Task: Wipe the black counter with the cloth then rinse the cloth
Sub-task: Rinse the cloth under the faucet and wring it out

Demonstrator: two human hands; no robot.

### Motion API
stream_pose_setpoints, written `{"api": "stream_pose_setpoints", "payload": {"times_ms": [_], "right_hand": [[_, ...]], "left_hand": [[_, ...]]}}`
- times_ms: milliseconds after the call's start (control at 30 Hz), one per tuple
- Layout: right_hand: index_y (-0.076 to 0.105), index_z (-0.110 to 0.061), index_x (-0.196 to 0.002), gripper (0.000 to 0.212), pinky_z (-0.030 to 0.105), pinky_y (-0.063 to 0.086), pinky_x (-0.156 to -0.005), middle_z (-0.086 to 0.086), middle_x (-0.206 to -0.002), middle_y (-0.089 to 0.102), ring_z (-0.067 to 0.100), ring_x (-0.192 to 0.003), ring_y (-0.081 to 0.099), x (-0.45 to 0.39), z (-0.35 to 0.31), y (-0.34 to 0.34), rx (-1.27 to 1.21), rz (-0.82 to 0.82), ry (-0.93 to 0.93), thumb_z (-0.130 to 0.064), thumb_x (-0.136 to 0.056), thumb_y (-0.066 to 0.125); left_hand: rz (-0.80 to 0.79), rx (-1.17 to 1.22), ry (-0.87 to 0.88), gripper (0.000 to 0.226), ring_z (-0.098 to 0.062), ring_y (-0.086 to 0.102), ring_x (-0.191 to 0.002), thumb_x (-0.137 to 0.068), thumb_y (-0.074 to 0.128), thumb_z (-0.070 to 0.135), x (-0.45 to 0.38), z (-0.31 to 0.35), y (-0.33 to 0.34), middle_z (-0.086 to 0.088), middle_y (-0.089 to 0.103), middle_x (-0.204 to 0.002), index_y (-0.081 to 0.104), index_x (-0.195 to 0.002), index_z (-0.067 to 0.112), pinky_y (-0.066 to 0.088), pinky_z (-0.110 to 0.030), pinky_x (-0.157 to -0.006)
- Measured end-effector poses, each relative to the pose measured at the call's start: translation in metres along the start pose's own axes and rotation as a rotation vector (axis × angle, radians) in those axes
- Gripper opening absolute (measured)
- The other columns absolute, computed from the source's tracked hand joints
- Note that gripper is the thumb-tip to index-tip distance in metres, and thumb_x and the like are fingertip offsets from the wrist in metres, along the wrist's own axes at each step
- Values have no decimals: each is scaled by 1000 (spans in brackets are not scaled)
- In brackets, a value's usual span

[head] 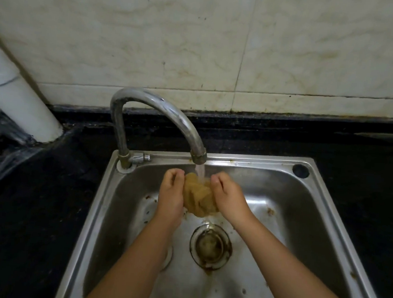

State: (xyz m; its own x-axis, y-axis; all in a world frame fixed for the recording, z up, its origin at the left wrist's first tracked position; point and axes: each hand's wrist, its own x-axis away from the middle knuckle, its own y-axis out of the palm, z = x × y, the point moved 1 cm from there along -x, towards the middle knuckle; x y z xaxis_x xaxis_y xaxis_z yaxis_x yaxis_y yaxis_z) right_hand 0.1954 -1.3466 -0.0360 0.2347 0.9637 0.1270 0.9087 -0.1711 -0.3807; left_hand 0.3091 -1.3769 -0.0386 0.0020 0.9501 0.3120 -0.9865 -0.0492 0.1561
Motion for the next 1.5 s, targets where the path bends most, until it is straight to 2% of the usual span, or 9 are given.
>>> {"api": "stream_pose_setpoints", "payload": {"times_ms": [133, 367, 467, 567, 667, 900, 1167, 1267, 1500], "right_hand": [[55, -22, -66, 32, 9, 42, -54, -9, -65, 56, -6, -56, 54, 8, 1, 1, -110, -211, 81, -29, -95, 44], [36, -27, -68, 30, 13, 36, -52, -9, -64, 45, 3, -58, 44, 13, 3, 0, 53, 16, -142, -21, -98, 35], [39, -28, -69, 29, 12, 37, -54, -14, -62, 44, -2, -55, 46, 19, -1, 5, 142, -10, -284, -42, -94, 34], [57, -10, -79, 62, 12, 38, -54, -14, -62, 50, -1, -54, 49, 23, -5, 4, 223, -14, -408, -60, -83, 21], [61, -3, -88, 69, 25, 40, -59, 11, -71, 66, 25, -64, 62, 24, -10, 7, 397, -44, -475, -53, -82, 14], [62, -1, -100, 42, 28, 43, -72, 20, -94, 67, 30, -88, 63, -13, 3, 8, 318, 76, -34, -28, -100, 30], [61, -1, -96, 37, 23, 46, -66, 15, -84, 64, 19, -74, 59, 7, -18, 14, 248, 5, -160, -25, -99, 33], [60, 1, -100, 38, 35, 49, -75, 22, -91, 66, 33, -86, 63, -12, -8, 6, 301, 95, -78, -25, -99, 32], [50, -4, -119, 34, 25, 39, -67, 15, -101, 64, 25, -90, 63, 10, -15, 22, 406, -10, -132, -22, -100, 29]], "left_hand": [[-53, -9, 36, 19, -12, 45, -64, -96, 41, 7, -1, 1, 2, -3, 49, -73, 48, -82, 19, 40, -27, -61], [-133, -130, -179, 27, -22, 61, -84, -97, 41, 29, 3, -9, 5, -12, 65, -91, 61, -84, 15, 49, -31, -74], [-173, -115, -232, 33, -19, 62, -75, -95, 43, 34, 8, -7, 10, -7, 65, -78, 62, -78, 13, 48, -27, -65], [-95, 53, -176, 32, -16, 56, -66, -97, 41, 26, 5, 0, 15, -5, 58, -69, 56, -74, 11, 44, -26, -59], [-114, 110, -186, 34, -15, 49, -59, -98, 39, 20, 6, 2, 22, -1, 55, -54, 51, -68, 11, 40, -26, -57], [-221, 37, -188, 35, -14, 60, -65, -97, 40, 28, 12, -4, 22, 3, 65, -57, 59, -73, 12, 48, -28, -63], [-196, 19, -181, 39, -8, 53, -48, -98, 39, 17, 7, 3, 22, 5, 53, -43, 47, -61, 11, 43, -22, -52], [-203, -2, -125, 38, -5, 56, -50, -97, 40, 26, 16, 3, 24, 5, 58, -47, 53, -64, 13, 45, -19, -51], [-119, -27, -138, 41, -14, 45, -55, -98, 37, 14, -1, -3, 19, 5, 48, -46, 43, -58, 13, 38, -25, -55]]}}
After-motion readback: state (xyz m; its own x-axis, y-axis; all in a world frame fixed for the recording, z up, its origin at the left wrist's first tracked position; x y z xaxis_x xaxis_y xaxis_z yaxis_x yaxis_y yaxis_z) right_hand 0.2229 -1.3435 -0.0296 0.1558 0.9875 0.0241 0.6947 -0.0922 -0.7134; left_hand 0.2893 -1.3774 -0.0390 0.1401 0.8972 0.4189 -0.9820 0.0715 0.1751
